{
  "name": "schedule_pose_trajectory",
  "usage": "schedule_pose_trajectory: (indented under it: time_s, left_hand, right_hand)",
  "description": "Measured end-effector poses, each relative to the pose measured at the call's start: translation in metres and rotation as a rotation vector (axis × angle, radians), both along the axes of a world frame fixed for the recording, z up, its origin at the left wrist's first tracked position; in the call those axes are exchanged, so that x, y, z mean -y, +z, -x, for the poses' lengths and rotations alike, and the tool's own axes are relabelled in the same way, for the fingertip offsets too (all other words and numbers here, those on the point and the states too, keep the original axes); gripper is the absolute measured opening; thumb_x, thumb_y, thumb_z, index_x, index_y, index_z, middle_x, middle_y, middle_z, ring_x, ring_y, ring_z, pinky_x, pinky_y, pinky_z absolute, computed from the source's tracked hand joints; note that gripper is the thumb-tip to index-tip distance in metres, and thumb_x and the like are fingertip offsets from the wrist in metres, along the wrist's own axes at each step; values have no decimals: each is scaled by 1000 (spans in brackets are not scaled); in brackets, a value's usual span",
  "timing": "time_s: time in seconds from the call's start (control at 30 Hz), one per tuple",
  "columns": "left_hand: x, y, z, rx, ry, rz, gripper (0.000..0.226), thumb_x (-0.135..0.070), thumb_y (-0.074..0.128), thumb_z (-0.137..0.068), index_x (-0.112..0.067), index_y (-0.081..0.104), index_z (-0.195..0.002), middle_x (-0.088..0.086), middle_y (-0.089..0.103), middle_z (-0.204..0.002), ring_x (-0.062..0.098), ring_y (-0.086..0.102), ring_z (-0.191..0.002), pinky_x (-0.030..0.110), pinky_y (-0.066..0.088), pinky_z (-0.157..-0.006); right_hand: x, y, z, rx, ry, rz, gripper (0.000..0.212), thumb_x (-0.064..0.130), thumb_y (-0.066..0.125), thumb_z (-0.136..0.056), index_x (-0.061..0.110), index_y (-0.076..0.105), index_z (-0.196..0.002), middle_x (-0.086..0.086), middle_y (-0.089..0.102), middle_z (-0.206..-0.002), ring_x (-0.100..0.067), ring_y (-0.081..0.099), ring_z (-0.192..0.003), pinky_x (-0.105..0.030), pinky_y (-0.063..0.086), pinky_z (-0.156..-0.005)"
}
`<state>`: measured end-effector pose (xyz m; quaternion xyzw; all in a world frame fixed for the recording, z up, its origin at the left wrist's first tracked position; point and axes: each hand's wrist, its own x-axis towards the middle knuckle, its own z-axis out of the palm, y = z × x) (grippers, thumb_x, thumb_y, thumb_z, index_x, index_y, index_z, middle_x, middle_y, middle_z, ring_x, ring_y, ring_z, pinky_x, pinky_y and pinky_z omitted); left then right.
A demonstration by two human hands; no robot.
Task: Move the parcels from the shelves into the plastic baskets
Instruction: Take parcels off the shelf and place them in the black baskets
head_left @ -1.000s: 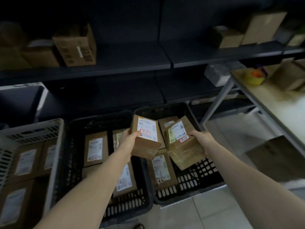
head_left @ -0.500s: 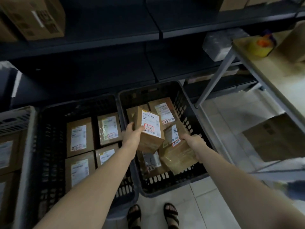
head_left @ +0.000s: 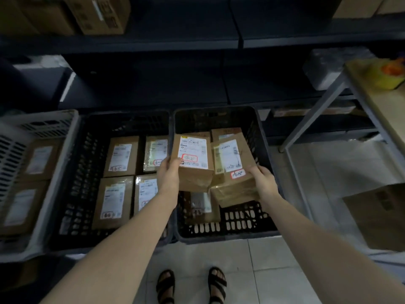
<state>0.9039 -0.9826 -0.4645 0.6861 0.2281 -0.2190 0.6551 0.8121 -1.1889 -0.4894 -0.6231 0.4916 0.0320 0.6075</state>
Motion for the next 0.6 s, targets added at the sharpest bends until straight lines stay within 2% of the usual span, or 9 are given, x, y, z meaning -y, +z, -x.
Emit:
schedule_pose_trajectory:
  time_s: [0.1,0.2,0.23,0.33,0.4,0.47,0.57,0.6]
  left_hand:
    - [-26,29,-8,56,88,20,39,-35,56,-87,-28,53,-126,5,62,-120,23,61,-106,48,49,-97]
    - [-68,59,-17,159,168,36,35,-29,55,-90,-25,53,-125,5,64,-115,21,62,-99,41,52,-88]
    - [-86,67,-20,185,201,39,34,-26,55,-91,-24,53,-125,5,65,-113,21,63,-98,40,52,-86]
    - [-140,84,-31,219,285,26,44,-26,57,-91,-24,47,-134,7,62,-121,24,61,-107,44,49,-96]
    - [-174,90,-37,238,330,25,40,-26,56,-92,-25,48,-131,4,63,-116,19,62,-101,39,52,-87]
    - [-206,94,-42,255,375,23,34,-25,54,-94,-27,49,-127,0,64,-109,15,62,-94,34,52,-77]
    - [-255,94,-55,271,425,7,43,-29,56,-91,-26,48,-133,4,62,-122,22,61,-107,45,50,-95]
    - [-270,93,-60,274,431,-2,42,-30,55,-91,-26,47,-132,5,61,-123,23,60,-109,48,48,-98]
  right_hand:
    - [-19,24,-22,121,43,-64,61,47,62,-81,23,49,-136,-7,59,-120,-25,57,-104,-39,50,-85]
    - [-53,43,-52,199,120,-112,51,38,59,-87,24,49,-136,-4,58,-118,-19,56,-98,-34,47,-78]
    - [-68,51,-63,230,163,-104,51,38,60,-86,25,50,-135,-4,58,-118,-18,57,-98,-34,48,-79]
    - [-115,65,-90,278,274,-99,58,40,59,-86,25,44,-139,-3,53,-125,-20,54,-108,-42,48,-92]
    - [-144,70,-106,295,316,-69,52,36,55,-91,25,41,-140,0,49,-124,-19,50,-110,-44,45,-98]
    - [-173,71,-120,297,339,-35,50,38,53,-92,23,44,-139,-1,51,-122,-19,52,-108,-42,47,-95]
    - [-216,69,-138,270,274,-16,44,37,54,-91,17,51,-130,-4,59,-110,-19,58,-94,-35,49,-76]
    - [-228,64,-143,250,246,-19,48,40,56,-88,17,52,-129,-5,61,-111,-21,60,-93,-34,50,-73]
